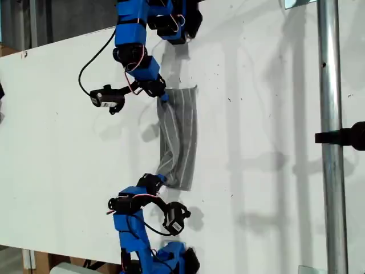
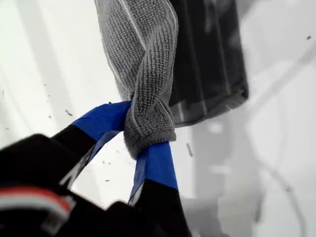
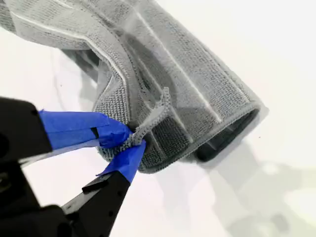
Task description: Grasp corners of a towel and fold twice.
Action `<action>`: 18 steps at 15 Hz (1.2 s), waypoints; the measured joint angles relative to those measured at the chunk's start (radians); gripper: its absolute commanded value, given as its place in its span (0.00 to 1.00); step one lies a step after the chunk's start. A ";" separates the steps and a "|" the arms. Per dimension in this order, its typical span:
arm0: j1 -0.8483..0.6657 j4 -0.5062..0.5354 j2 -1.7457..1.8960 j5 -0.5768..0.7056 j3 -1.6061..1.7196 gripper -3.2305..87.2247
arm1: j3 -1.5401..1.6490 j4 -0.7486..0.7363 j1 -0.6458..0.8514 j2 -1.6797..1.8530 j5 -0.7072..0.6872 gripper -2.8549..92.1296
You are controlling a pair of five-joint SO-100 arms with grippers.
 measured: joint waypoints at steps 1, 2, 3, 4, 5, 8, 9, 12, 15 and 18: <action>-0.066 -0.038 0.000 0.052 0.006 0.00 | 0.000 -0.008 0.061 0.003 -0.066 0.03; -0.126 -0.061 0.006 0.080 0.020 0.00 | 0.000 -0.023 0.118 0.009 -0.120 0.03; -0.179 -0.089 0.020 0.098 0.041 0.00 | 0.000 -0.038 0.173 0.020 -0.170 0.03; -0.218 -0.129 0.040 0.118 0.063 0.00 | 0.000 -0.051 0.215 0.029 -0.199 0.03; -0.227 -0.135 0.051 0.117 0.084 0.00 | 0.000 -0.058 0.219 0.031 -0.206 0.03; -0.190 -0.179 0.055 0.080 0.199 0.00 | 0.147 -0.130 0.156 0.071 -0.133 0.03; -0.167 -0.215 0.055 0.058 0.259 0.00 | 0.227 -0.169 0.124 0.087 -0.086 0.03; -0.100 -0.255 0.021 -0.014 0.331 0.00 | 0.454 -0.301 0.020 0.155 0.049 0.03; -0.091 -0.256 -0.043 -0.074 0.333 0.15 | 0.546 -0.350 0.018 0.209 0.100 0.28; -0.091 -0.179 -0.005 -0.104 0.339 0.46 | 0.548 -0.270 0.040 0.287 0.110 0.30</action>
